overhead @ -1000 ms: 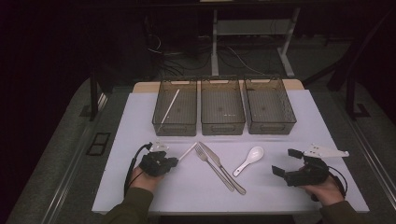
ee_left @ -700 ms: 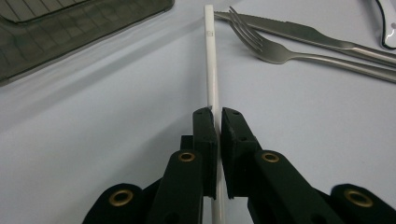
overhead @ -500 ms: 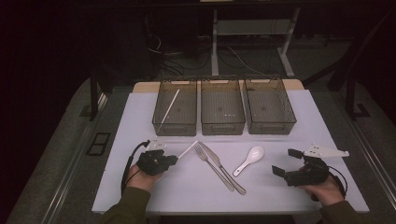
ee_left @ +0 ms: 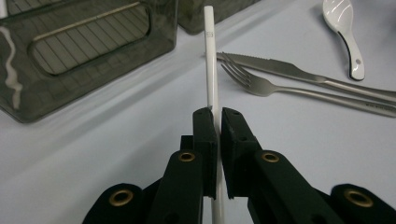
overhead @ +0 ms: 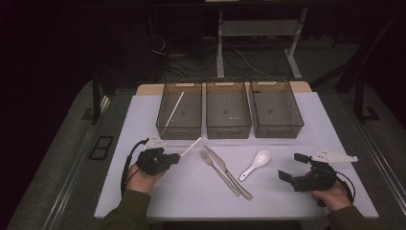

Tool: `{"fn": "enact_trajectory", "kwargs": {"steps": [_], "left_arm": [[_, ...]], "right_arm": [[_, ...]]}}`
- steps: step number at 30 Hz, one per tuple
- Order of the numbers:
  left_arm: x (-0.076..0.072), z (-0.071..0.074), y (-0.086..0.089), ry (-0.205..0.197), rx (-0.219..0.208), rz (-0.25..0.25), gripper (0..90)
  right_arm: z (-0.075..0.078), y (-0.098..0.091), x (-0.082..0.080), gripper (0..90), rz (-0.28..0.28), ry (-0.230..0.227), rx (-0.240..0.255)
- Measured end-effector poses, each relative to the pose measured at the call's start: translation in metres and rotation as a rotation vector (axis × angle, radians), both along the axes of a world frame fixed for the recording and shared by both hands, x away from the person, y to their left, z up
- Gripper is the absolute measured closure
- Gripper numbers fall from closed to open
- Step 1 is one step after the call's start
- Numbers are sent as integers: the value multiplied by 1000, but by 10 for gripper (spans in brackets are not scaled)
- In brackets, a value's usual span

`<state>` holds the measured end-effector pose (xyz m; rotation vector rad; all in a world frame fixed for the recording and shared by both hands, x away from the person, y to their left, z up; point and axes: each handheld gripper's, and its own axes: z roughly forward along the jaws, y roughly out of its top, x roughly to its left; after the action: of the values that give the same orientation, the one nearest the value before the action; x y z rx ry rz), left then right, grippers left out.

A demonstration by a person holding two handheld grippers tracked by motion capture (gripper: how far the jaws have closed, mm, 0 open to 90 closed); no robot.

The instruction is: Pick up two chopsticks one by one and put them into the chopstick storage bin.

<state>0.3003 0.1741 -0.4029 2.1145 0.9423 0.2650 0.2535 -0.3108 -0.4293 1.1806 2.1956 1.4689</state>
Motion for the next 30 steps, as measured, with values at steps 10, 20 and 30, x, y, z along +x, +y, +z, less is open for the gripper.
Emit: {"fn": "enact_trajectory", "kwargs": {"steps": [10,20,30], "left_arm": [[3,10,-1,-17,-48,-13,846],[12,25,-3,-43,-71,-25,846],[32,43,-13,-75,-69,-39,846]], "right_arm": [[-6,9,2,11,20,20,-22],[-6,9,3,11,16,26,-26],[-6,8,3,11,11,27,-27]]}}
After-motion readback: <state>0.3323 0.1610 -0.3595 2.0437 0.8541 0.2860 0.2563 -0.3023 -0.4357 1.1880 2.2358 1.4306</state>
